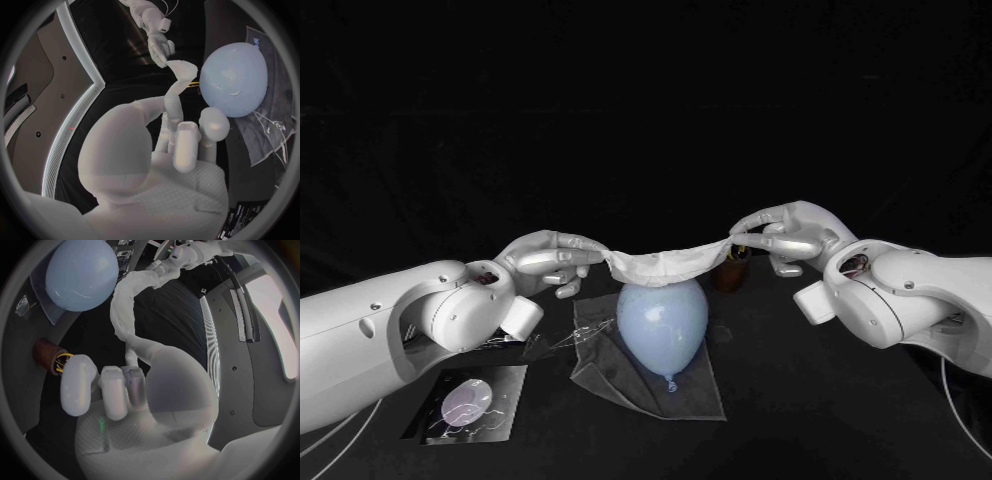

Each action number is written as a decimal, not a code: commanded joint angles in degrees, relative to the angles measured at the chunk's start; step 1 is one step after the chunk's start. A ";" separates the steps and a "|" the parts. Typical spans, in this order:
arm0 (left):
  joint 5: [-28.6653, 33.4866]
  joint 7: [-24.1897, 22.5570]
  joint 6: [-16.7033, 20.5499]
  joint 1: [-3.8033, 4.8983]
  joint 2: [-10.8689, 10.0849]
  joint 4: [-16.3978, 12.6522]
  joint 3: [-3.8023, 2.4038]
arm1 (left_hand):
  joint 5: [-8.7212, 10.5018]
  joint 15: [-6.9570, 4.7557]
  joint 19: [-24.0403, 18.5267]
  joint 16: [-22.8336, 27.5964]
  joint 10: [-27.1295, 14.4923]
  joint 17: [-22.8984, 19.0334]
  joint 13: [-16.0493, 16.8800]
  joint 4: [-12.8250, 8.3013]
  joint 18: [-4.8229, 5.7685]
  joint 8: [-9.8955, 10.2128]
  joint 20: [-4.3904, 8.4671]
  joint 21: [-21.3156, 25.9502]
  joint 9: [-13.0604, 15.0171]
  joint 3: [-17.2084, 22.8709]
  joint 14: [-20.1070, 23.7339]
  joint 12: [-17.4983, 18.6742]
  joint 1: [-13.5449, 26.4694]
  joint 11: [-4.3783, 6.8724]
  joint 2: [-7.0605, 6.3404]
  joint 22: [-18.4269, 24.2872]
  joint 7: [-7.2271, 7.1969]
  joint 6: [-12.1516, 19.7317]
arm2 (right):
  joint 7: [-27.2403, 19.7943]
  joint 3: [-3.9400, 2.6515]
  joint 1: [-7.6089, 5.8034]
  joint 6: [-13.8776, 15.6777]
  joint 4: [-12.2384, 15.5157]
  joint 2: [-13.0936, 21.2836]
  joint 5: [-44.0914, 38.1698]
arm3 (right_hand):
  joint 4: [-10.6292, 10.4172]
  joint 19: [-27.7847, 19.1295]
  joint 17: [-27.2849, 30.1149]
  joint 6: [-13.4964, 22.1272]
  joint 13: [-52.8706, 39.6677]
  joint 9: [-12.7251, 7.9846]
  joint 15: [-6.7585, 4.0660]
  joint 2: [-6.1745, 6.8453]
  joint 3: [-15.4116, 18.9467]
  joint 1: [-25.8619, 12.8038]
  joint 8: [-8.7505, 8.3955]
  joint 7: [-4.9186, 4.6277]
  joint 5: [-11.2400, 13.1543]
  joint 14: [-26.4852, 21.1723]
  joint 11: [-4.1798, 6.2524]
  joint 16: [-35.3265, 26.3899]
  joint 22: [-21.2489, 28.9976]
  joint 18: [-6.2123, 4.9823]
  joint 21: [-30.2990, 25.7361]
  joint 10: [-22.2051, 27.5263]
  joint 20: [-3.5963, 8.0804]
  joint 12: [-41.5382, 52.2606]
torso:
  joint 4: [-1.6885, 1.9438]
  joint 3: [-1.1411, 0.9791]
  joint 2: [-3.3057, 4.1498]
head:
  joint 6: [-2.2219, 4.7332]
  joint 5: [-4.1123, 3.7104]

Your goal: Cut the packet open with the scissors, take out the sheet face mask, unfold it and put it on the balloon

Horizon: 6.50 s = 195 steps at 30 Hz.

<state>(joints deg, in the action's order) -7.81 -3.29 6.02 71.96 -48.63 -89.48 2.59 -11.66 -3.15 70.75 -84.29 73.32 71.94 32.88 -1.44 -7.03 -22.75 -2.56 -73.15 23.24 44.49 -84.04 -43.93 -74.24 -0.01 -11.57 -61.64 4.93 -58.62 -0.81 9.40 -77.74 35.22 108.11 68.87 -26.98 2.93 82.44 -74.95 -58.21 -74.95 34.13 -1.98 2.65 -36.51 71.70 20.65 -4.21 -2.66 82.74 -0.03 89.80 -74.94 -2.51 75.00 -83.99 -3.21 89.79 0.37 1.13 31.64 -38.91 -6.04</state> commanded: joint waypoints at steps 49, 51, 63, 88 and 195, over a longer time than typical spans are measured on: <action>1.47 -1.52 -2.68 -0.24 -1.05 -2.64 0.15 | -0.23 -0.35 0.24 -0.24 0.16 -0.11 -0.38 -0.21 0.69 -0.16 0.35 -0.36 10.01 0.13 -1.42 0.08 0.10 -0.01 0.63 -0.11 -0.01 -0.24 | -0.24 1.16 1.36 -1.14 -2.16 -2.01 -0.80 | 0.20 -0.01 -15.05 -0.31 -15.05 9.92 -1.46 -0.34 -0.36 -0.34 0.36 0.14 -0.13 7.26 0.22 0.20 -10.74 -0.71 0.14 -6.01 0.27 0.21 | -0.05 -0.01 -0.02 | -0.50 0.34; 1.60 -1.63 -2.48 -0.16 -0.88 -2.59 0.12 | -0.23 -0.35 0.17 -0.19 0.12 -0.29 -0.50 -0.20 0.67 -0.15 0.35 -0.31 10.03 0.13 -1.37 0.18 0.13 -0.02 0.65 -0.02 0.00 -0.22 | -0.22 1.16 1.40 -1.14 -2.45 -2.28 -0.81 | 0.19 -0.06 -15.05 -0.26 -15.05 9.98 -1.46 -0.37 -0.39 -0.39 0.38 0.13 -0.12 7.26 0.22 0.20 -10.71 -0.73 0.05 -6.01 0.27 0.21 | -0.06 0.02 -0.04 | -0.45 0.31; 2.52 -1.77 -0.34 0.62 0.73 -2.15 -0.01 | -0.22 -0.34 0.16 -0.17 0.07 -0.34 -0.60 -0.18 0.67 -0.12 0.35 -0.31 10.05 0.14 -1.36 0.28 0.18 -0.04 0.68 -0.02 0.02 -0.17 | -0.20 1.16 1.66 -0.68 -4.87 -4.69 -2.03 | 0.19 -0.24 -15.05 -0.10 -15.05 10.08 -1.46 -0.41 -0.47 -0.45 0.36 0.10 -0.13 7.26 0.20 0.20 -10.60 -0.81 -0.32 -6.01 0.27 0.21 | -0.03 0.00 0.02 | -0.19 0.56; 3.24 -1.72 1.61 3.36 3.97 0.10 -0.14 | -0.19 -0.32 0.15 -0.13 0.02 -0.43 -0.65 -0.14 0.67 -0.08 0.34 -0.31 10.10 0.13 -1.33 0.35 0.30 -0.06 0.74 -0.01 0.05 -0.08 | 0.18 1.16 2.12 -1.47 -9.20 -8.25 -10.78 | 0.34 -18.01 2.73 14.19 1.64 3.91 2.98 5.00 5.56 -1.55 -12.41 -6.08 -0.15 -0.38 -5.05 -10.11 0.12 -6.03 -32.72 10.06 -3.27 -32.96 | -0.03 0.00 0.00 | 0.57 1.15; 3.72 -0.84 1.20 3.52 6.37 2.46 -0.15 | -0.15 -0.30 0.26 -0.15 -0.07 -0.29 -0.85 -0.20 0.71 -0.06 0.32 -0.41 10.36 0.10 -1.37 0.54 0.43 -0.08 0.90 -0.21 0.06 0.09 | 19.04 0.73 4.52 17.33 -8.29 -24.10 -62.91 | -8.24 -2.08 -11.41 -3.22 -8.53 0.78 -2.49 5.67 5.38 5.92 -3.13 1.14 -0.55 6.45 1.22 -1.76 -8.70 -2.11 -9.70 -2.30 1.20 -10.55 | -0.01 0.00 -0.01 | 0.93 1.09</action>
<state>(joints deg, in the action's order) -4.30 -3.89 8.17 75.31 -42.34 -86.93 2.51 -11.49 -3.04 70.93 -84.22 72.99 71.58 32.12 -1.44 -7.03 -22.61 -2.38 -73.32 24.88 44.47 -84.14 -43.72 -73.64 -0.34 -11.26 -61.81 4.70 -58.37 19.11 10.19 -73.24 51.17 99.72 44.77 -88.95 -5.72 80.03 -74.93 -61.71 -74.94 34.49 -4.32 8.59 -30.05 76.93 17.02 -3.00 -3.28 84.02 0.93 87.81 -74.94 -5.17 65.07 -83.94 -1.95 78.89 0.38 1.13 31.65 -37.99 -4.93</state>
